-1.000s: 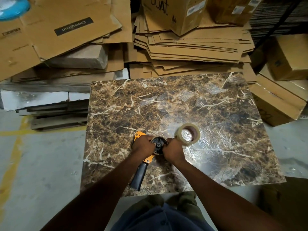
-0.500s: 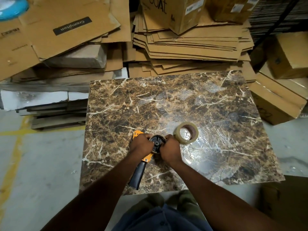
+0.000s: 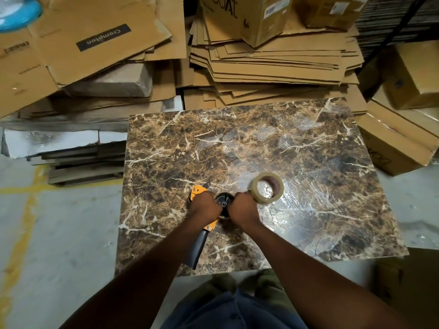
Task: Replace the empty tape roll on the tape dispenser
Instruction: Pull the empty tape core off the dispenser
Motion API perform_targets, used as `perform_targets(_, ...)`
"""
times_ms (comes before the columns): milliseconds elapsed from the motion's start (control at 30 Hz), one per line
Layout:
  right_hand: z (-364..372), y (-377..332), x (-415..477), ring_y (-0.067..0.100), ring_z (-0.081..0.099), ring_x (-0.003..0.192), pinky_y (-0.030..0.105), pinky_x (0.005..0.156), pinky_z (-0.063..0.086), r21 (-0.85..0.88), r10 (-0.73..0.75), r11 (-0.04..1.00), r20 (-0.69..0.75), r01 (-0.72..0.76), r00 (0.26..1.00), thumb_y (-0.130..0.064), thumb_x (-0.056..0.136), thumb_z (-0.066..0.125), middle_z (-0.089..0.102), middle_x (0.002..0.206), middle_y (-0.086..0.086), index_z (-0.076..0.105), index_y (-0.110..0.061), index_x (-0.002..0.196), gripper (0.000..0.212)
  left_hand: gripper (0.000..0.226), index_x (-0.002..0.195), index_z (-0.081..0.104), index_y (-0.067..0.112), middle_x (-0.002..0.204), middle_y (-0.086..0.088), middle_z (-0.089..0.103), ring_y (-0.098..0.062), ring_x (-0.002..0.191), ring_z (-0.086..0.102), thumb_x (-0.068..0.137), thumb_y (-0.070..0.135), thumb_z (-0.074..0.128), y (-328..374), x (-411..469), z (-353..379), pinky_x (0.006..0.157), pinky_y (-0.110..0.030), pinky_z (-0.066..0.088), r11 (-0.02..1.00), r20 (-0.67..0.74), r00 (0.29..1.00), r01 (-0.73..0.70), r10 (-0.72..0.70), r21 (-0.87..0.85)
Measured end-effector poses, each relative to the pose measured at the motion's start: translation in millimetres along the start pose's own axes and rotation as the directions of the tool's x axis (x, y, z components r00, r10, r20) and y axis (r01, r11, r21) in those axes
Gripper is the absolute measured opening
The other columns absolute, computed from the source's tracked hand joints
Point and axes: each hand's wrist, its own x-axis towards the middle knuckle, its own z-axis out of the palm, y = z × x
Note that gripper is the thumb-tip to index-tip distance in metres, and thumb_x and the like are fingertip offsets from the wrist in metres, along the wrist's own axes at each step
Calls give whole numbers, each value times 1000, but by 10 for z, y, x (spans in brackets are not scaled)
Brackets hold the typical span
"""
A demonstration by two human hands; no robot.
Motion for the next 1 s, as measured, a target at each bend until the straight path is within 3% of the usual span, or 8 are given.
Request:
perform_targets(133,-42,-33,37,16,48,50,25,40,25,54,85,995,7,-86,996,-13,88,61,54,60,4,50,-8,61,30,31,115,73,12,112,-15,76,-36,101,69,84,15,68,-36,44,74,75,-37,56,1000,-22,1000,-3,3,11)
perform_targets(233,-47,-33,46,16,47,48,24,39,26,62,115,991,16,-116,993,-13,86,62,56,61,6,51,-8,60,28,49,134,68,16,125,-13,74,-35,112,69,85,14,69,-9,38,128,86,-39,58,998,-86,995,50,-53,-34)
perform_targets(467,-24,-29,20,15,47,47,25,38,24,121,138,984,-27,-134,990,-11,87,62,56,60,5,56,-5,67,21,40,120,75,18,106,-10,79,-31,92,73,81,14,68,-23,-33,189,73,-34,60,987,-163,982,72,-96,-147)
perform_targets(667,7,59,-70,19,48,50,28,43,29,344,116,933,-6,-107,993,-11,84,64,58,62,9,53,-8,65,22,23,96,76,17,91,-9,78,-31,78,69,80,22,61,-46,-94,170,66,-34,56,980,-116,993,2,-25,-198)
perform_targets(733,5,101,-114,18,46,49,29,44,30,396,100,913,7,-94,995,-8,82,64,56,60,6,52,-9,65,21,32,111,78,16,101,-11,79,-28,80,70,84,22,61,-53,-78,123,61,-28,48,982,-95,995,4,-22,-189)
perform_targets(800,-4,121,-140,15,40,47,28,43,26,418,94,904,19,-94,995,-5,81,63,49,55,2,48,-11,63,25,36,124,75,13,112,-13,79,-32,94,72,90,16,64,-33,-76,91,70,-27,49,984,-104,994,7,-25,-177)
perform_targets(900,1,132,-129,14,37,45,27,42,24,424,87,901,26,-90,996,-3,80,63,48,53,2,47,-10,61,26,36,124,75,13,112,-12,79,-33,101,72,88,12,68,-2,-106,84,79,-30,56,988,-120,992,16,-35,-155)
perform_targets(1000,68,151,-114,20,52,52,32,46,37,394,97,913,33,-102,995,-3,80,62,62,64,9,59,-5,69,12,41,123,76,18,108,-9,80,-30,96,74,83,15,68,6,-113,127,83,-39,63,991,-142,989,31,-50,-132)
